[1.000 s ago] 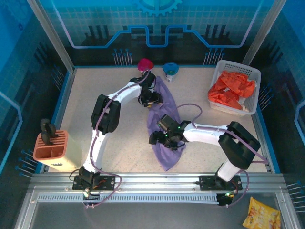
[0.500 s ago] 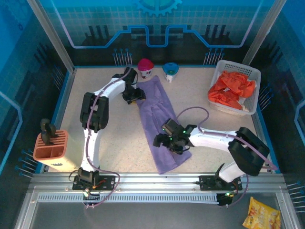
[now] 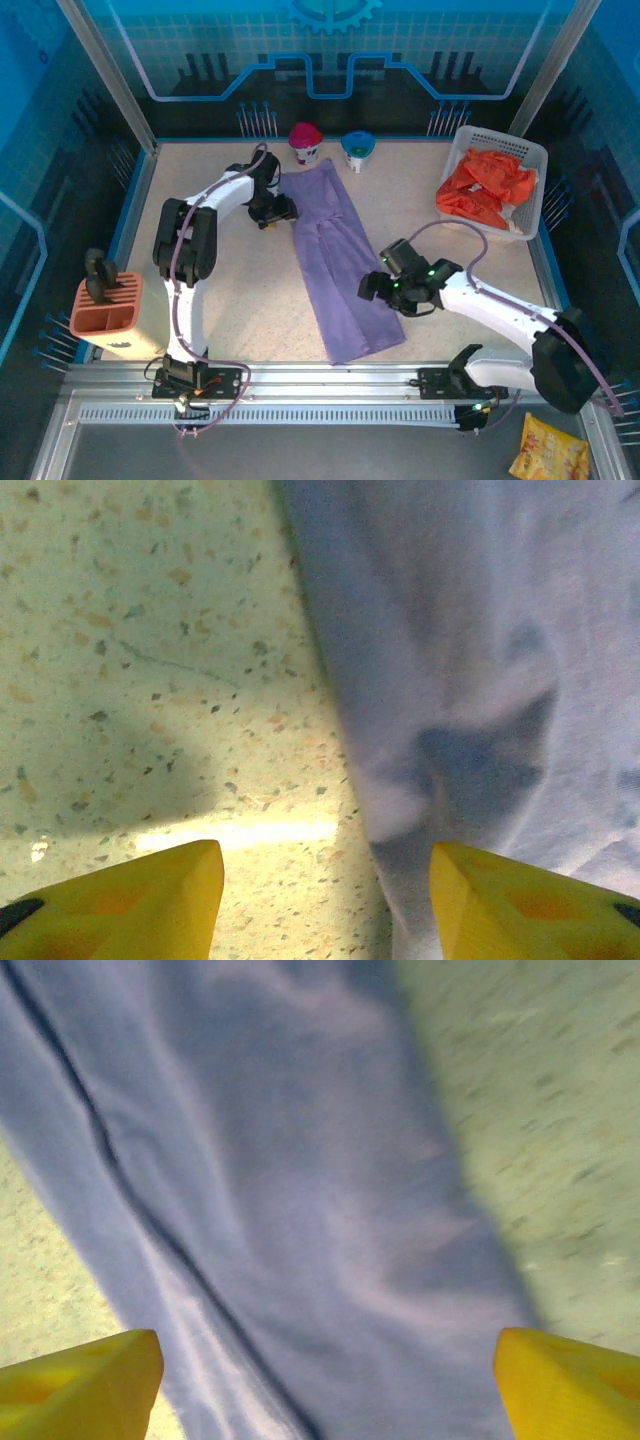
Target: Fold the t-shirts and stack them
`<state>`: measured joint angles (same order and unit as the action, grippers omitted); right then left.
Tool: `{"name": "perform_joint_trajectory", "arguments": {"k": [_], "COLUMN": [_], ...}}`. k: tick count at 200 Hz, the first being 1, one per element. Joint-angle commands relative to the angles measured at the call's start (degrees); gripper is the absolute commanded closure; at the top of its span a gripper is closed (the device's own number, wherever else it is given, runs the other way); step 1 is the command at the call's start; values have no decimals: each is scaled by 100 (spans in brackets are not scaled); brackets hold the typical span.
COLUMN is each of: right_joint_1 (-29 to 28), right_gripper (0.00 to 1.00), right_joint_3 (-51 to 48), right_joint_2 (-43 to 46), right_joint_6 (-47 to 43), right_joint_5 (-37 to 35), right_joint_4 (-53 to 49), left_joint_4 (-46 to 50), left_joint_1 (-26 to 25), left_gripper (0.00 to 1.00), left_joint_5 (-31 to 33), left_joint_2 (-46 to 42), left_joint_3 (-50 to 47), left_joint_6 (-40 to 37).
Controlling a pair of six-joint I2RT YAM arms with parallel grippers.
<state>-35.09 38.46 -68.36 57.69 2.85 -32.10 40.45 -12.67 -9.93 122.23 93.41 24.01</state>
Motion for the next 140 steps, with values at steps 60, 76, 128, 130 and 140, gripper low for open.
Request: {"name": "perform_joint_trajectory", "arguments": {"k": [60, 76, 128, 130, 140], "right_joint_1": [1017, 1039, 1057, 1057, 1065], "right_gripper": [15, 16, 16, 16, 16], "right_joint_3": [-183, -155, -75, -75, -72], "right_joint_2": [-172, -327, -420, -421, -421], "right_joint_6": [-1362, -1353, -1340, -1340, -1344], "right_joint_5": [894, 991, 1068, 1068, 1061], "right_joint_4": [73, 147, 228, 230, 219], "left_joint_4": [-679, -609, -747, -755, -784], "left_joint_1": [449, 450, 475, 475, 493], "left_gripper": [49, 51, 60, 61, 65], "left_joint_5": [-147, -153, 0, 4, 37], "left_joint_2": [590, 803, 1275, 1289, 1371], "left_joint_3": [877, 1091, 1522, 1538, 1645], "left_joint_6": [475, 553, 765, 777, 813]}}
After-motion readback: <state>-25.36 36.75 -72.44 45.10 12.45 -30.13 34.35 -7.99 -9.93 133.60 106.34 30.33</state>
